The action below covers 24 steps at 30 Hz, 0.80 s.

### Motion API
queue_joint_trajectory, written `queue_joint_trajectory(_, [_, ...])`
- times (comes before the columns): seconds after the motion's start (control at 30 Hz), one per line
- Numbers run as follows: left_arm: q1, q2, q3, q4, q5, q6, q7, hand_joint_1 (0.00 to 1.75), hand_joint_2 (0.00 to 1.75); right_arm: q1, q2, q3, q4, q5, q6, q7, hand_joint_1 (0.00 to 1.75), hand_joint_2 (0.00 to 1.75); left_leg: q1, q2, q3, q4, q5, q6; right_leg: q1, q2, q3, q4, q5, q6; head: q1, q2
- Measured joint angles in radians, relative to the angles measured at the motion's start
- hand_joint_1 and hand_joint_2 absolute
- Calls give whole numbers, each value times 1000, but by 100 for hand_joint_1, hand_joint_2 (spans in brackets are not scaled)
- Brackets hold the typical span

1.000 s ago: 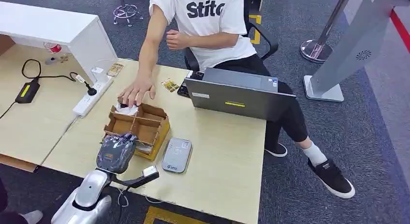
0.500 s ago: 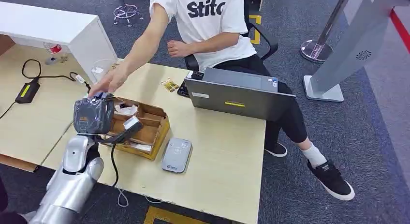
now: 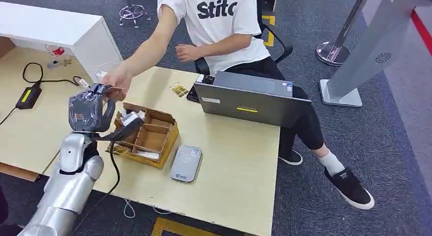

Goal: Pass the card to the sensor for recognition and then transmit it.

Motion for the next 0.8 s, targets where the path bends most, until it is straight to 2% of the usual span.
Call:
queue_joint_trajectory(0.07, [26,-2,6,-13,68,-1,-40,0,175,0,1,-1,0,-2,0,0,0,175,0,1,0,0,0,0,0,1,-1,0,0,0,0,0])
queue_joint_trajectory(0.17, [56,-9,16,-33,110,-1,-66,0,175,0,2,-2,0,-2,0,0,0,175,0,0,-1,0,0,0,0,0,0,0,0,0,0,0])
queue_joint_trajectory(0.23, [91,-13,24,-70,190,8,-123,0,175,0,3,-4,0,-13,-2,-6,0,175,0,1,-1,0,0,0,0,1,0,0,0,0,0,0])
queue_joint_trajectory(0.3, [167,-31,42,-158,337,41,-223,0,175,3,4,-8,0,-22,-9,-8,0,175,0,5,0,0,-2,-1,0,5,-1,0,0,0,0,0])
queue_joint_trajectory(0.37, [277,-60,69,-298,514,95,-343,0,175,7,6,-18,0,-29,-17,-8,0,175,0,9,0,0,-3,-2,0,9,-3,0,-1,-1,-1,0])
queue_joint_trajectory(0.47, [450,-139,131,-534,800,157,-550,0,175,15,12,-32,1,-36,-33,-6,0,175,-1,9,0,0,-7,-2,0,9,-2,-1,-3,-2,0,0])
queue_joint_trajectory(0.53, [544,-198,195,-662,938,158,-609,0,175,19,14,-41,1,-43,-42,-6,0,175,-1,8,-1,0,-7,-2,0,9,-2,-1,-4,-1,0,0])
queue_joint_trajectory(0.57, [583,-228,241,-717,1007,126,-613,0,175,21,15,-46,2,-44,-43,-9,0,175,-1,8,0,0,-8,0,0,8,-2,-1,-5,-1,-1,0])
queue_joint_trajectory(0.63, [627,-295,361,-781,1124,9,-618,0,175,23,17,-54,2,-47,-44,-14,0,175,-1,7,0,0,-9,0,0,6,-2,-1,-6,0,0,0])
queue_joint_trajectory(0.7, [631,-361,511,-779,1200,-194,-617,0,175,26,19,-63,2,-54,-46,-31,0,175,0,4,0,0,-9,0,0,3,-2,-1,-7,-1,0,0])
queue_joint_trajectory(0.8, [581,-420,738,-678,1266,-503,-539,0,175,27,23,-80,1,-56,-54,-48,0,175,-1,4,2,-1,-8,-2,0,4,1,0,-7,-2,0,0])
